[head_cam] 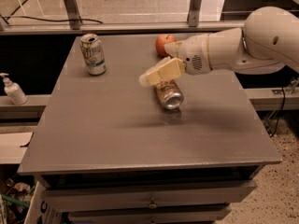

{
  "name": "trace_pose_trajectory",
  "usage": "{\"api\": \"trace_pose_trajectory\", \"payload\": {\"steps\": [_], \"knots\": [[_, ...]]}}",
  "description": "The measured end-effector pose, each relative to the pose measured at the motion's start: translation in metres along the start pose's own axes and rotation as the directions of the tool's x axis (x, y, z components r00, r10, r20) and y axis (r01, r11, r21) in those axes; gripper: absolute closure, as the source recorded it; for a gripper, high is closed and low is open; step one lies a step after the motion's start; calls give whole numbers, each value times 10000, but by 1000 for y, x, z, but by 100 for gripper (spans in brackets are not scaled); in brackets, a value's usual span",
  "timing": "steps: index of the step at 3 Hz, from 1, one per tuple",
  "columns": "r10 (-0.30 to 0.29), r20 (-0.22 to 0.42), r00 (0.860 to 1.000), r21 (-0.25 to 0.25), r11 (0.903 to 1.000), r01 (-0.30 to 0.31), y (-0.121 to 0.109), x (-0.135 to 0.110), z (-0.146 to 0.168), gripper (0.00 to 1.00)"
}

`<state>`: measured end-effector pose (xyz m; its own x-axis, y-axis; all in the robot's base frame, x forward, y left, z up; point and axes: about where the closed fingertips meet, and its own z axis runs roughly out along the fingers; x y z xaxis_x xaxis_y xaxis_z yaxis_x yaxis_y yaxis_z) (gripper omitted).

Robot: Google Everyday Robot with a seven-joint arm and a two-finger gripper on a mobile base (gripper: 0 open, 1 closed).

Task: Knock orange can over

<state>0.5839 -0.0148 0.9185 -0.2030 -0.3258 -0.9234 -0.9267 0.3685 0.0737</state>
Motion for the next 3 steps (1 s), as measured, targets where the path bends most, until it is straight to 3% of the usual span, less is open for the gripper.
{"api": "trace_pose_trajectory", "payload": {"steps": [3], "knots": [[741,-537,9958,716,9950,-702,-5,87,-65,0]]}}
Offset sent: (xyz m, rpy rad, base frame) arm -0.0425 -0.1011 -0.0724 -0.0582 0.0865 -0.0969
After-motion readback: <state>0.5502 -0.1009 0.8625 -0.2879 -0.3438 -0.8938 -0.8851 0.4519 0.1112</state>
